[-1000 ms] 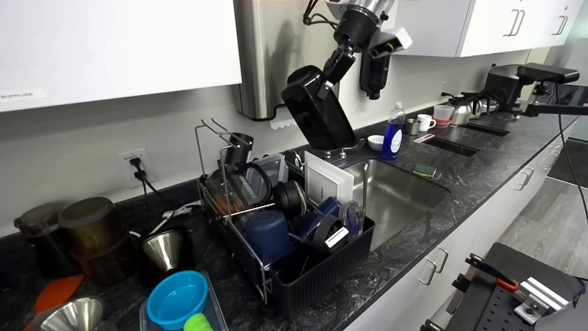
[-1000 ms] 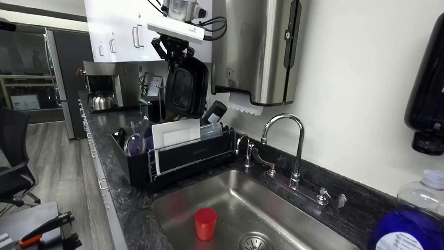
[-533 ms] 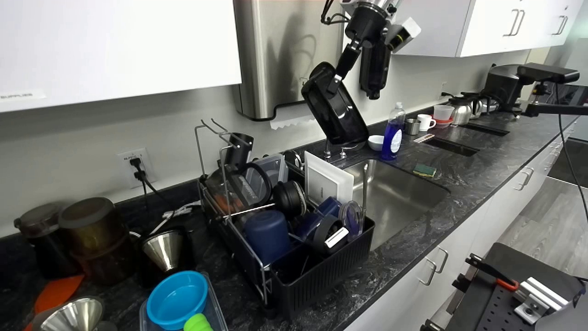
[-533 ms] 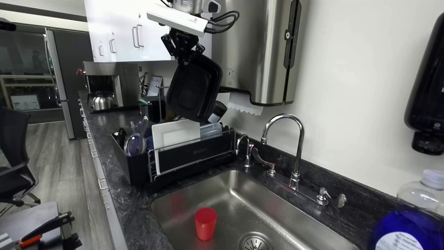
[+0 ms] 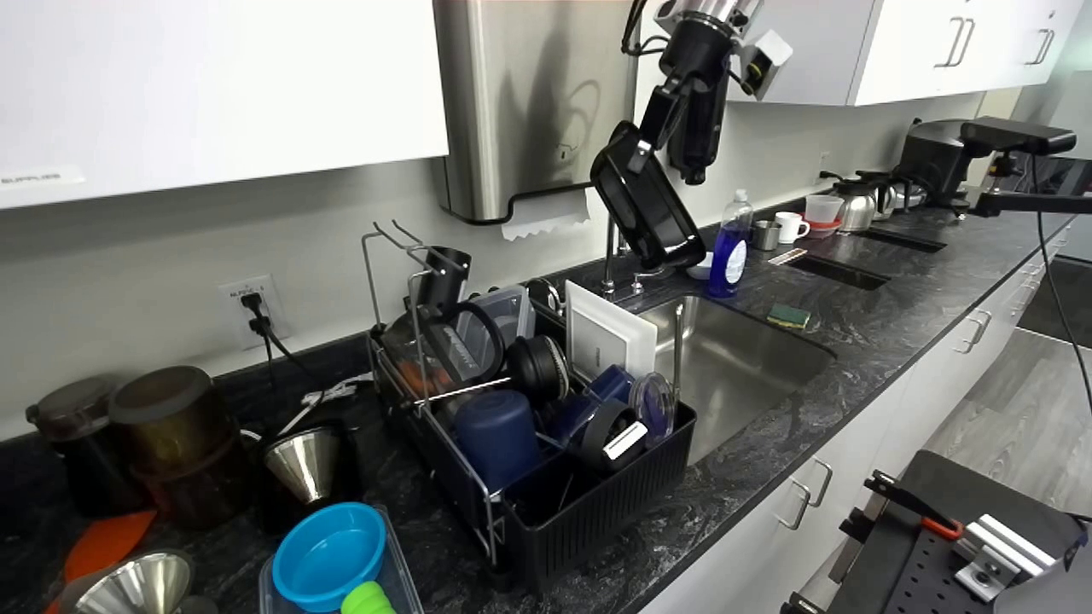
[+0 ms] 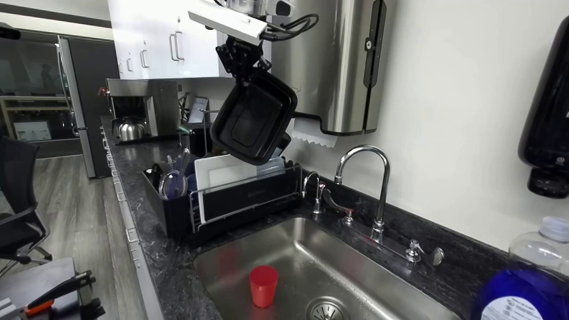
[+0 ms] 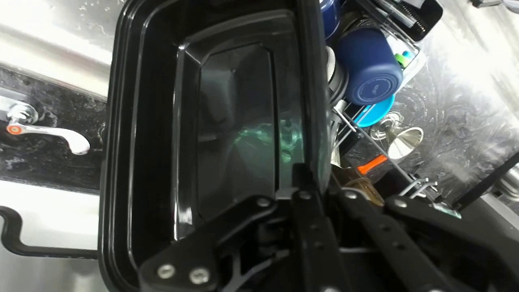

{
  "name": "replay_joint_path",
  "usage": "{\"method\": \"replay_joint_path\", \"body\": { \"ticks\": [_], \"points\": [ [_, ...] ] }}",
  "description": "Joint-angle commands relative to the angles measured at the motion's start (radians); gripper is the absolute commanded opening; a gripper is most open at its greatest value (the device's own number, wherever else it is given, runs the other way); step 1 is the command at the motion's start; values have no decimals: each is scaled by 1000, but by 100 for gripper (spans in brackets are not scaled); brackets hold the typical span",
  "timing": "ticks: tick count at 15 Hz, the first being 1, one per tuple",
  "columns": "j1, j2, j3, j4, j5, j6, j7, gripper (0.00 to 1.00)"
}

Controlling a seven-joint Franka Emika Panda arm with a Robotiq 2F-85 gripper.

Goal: Remove the black lunchbox from the dish rack and place it in the sink

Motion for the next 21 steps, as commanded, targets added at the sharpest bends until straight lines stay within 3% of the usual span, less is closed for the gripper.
{"method": "replay_joint_path", "body": {
  "ticks": [1,14,21],
  "points": [
    [-17,-2,-8,-16,-28,-7,61,2],
    [-49,7,-45,-112,-93,4,208,2],
    [-61,90,-45,-126,-175,21,217,2]
  ]
}}
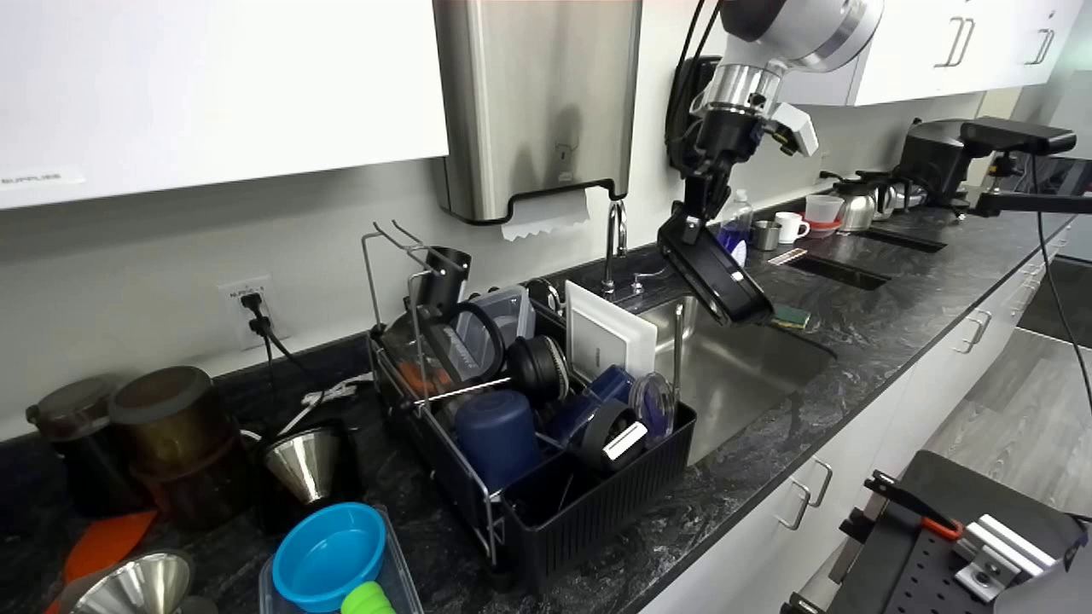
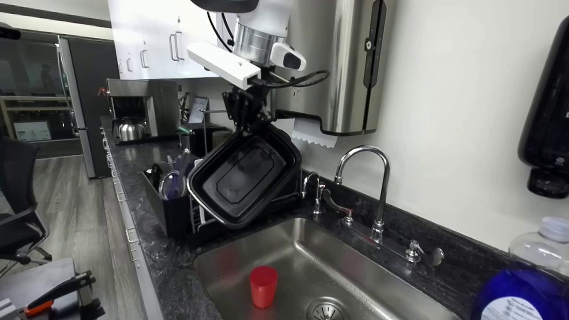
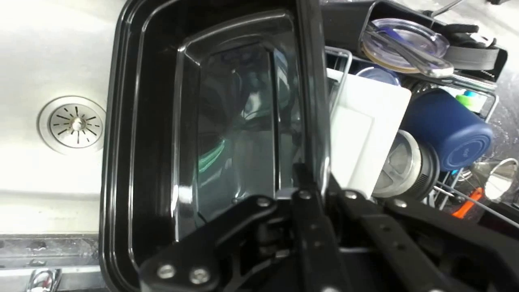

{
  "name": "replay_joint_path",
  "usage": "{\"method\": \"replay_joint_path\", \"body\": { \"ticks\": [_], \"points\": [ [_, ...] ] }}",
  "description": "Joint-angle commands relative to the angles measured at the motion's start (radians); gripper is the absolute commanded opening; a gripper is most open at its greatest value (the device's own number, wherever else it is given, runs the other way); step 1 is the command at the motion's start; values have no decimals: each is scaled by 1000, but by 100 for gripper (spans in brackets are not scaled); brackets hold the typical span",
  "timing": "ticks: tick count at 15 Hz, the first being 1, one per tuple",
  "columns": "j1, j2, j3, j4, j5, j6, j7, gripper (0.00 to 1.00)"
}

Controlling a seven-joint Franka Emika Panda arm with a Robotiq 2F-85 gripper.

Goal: Remove the black lunchbox from the dish rack and place it in the sink

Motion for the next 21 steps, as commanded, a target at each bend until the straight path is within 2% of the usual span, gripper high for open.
{"method": "replay_joint_path", "body": {
  "ticks": [1,8,21],
  "points": [
    [-14,49,13,9,-48,18,22,2],
    [-34,155,15,41,-105,70,14,2],
    [-136,284,7,67,-150,173,7,2]
  ]
}}
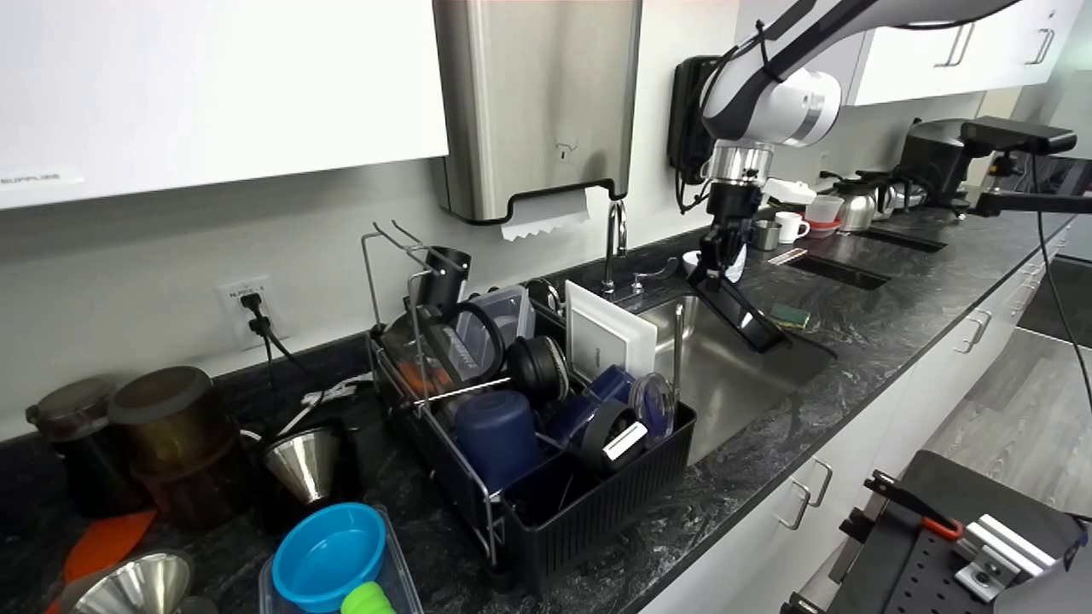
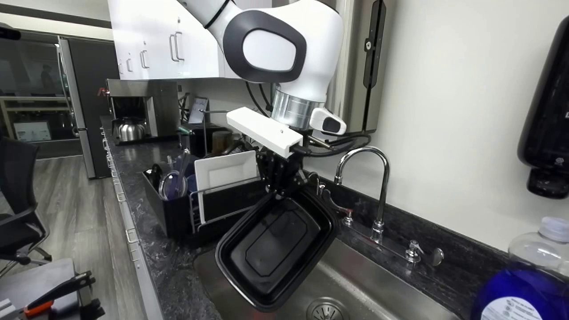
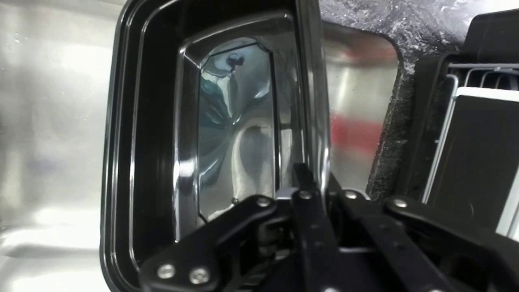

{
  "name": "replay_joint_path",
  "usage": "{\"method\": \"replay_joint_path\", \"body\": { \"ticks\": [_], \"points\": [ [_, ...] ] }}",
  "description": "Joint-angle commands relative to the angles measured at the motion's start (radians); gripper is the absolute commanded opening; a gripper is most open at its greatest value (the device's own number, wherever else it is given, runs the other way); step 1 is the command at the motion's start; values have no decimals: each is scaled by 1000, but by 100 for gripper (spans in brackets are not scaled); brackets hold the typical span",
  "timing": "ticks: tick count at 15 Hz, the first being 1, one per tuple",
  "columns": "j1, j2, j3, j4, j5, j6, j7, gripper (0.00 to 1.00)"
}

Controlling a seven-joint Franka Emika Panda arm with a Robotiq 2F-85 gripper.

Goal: Remove the black lunchbox from the dish rack and place it in the sink

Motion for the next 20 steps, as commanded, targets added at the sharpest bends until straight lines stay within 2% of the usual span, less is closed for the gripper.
{"method": "replay_joint_path", "body": {
  "ticks": [1,20],
  "points": [
    [-28,32,12,15,-17,43,1,2],
    [-184,198,10,79,-10,213,-82,2]
  ]
}}
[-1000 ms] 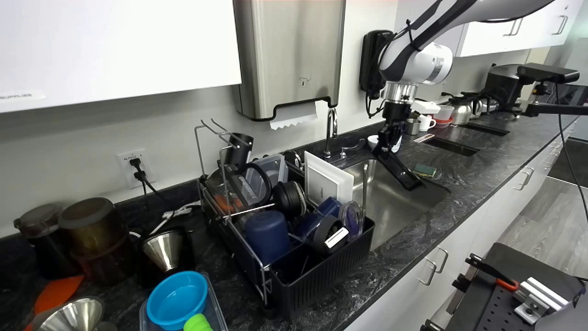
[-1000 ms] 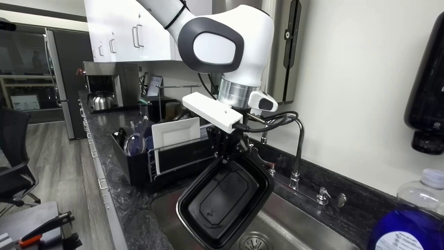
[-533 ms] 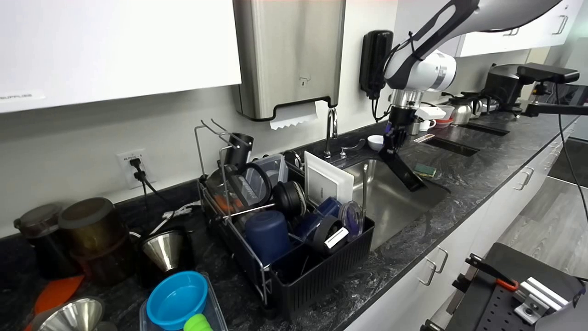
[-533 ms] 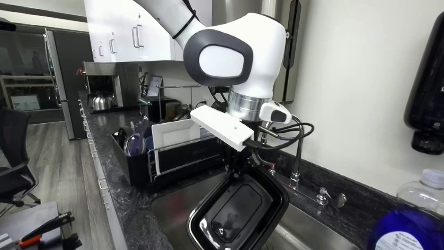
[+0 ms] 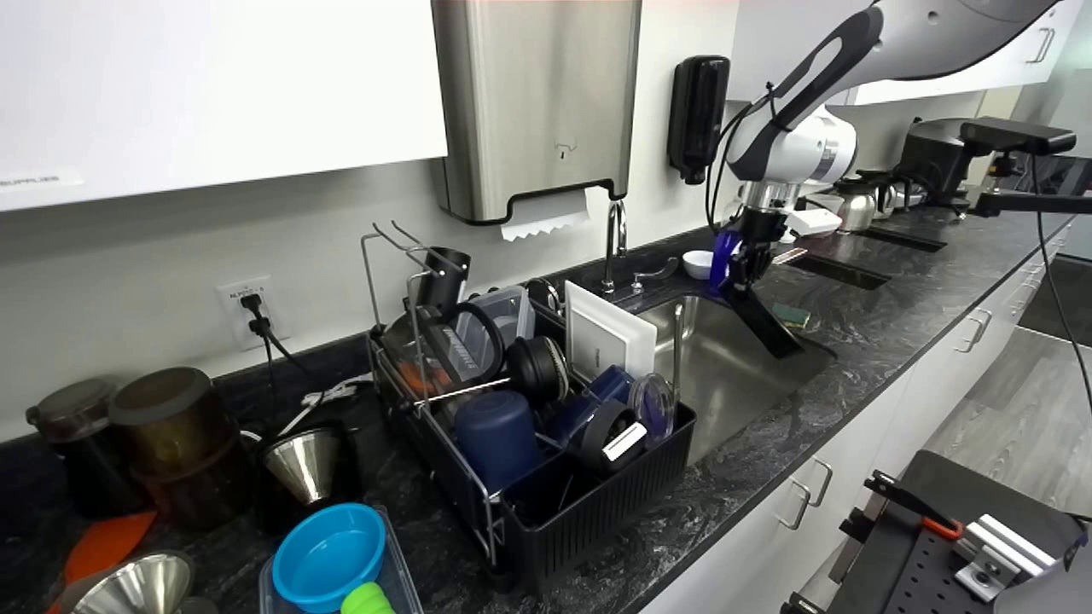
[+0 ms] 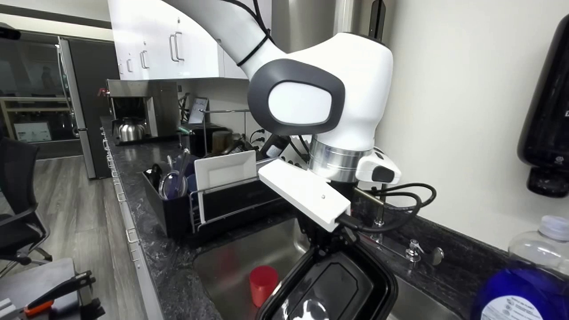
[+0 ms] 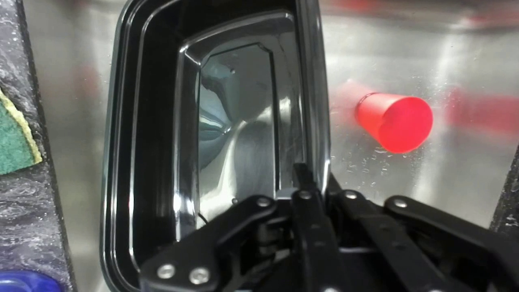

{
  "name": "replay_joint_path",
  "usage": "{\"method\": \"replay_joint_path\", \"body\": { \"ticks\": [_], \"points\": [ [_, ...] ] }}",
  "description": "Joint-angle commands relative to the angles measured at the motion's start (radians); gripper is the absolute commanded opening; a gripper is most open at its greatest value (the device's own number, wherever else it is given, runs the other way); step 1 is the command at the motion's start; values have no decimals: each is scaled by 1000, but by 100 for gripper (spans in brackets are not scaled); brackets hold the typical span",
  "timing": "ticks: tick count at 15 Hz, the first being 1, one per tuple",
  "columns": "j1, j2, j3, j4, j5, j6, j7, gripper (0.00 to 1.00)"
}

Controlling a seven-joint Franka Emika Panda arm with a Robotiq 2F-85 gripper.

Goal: Remove the black lunchbox from the dish rack and place it in the sink

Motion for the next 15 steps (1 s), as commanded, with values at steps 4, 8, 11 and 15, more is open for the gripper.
{"method": "replay_joint_path", "body": {
  "ticks": [4,8,11,15],
  "points": [
    [-35,77,20,80,-11,16,-20,2],
    [-47,121,26,133,-10,4,-16,2],
    [-56,151,32,175,-12,-5,-12,2],
    [-61,186,41,210,-18,-10,-9,2]
  ]
}}
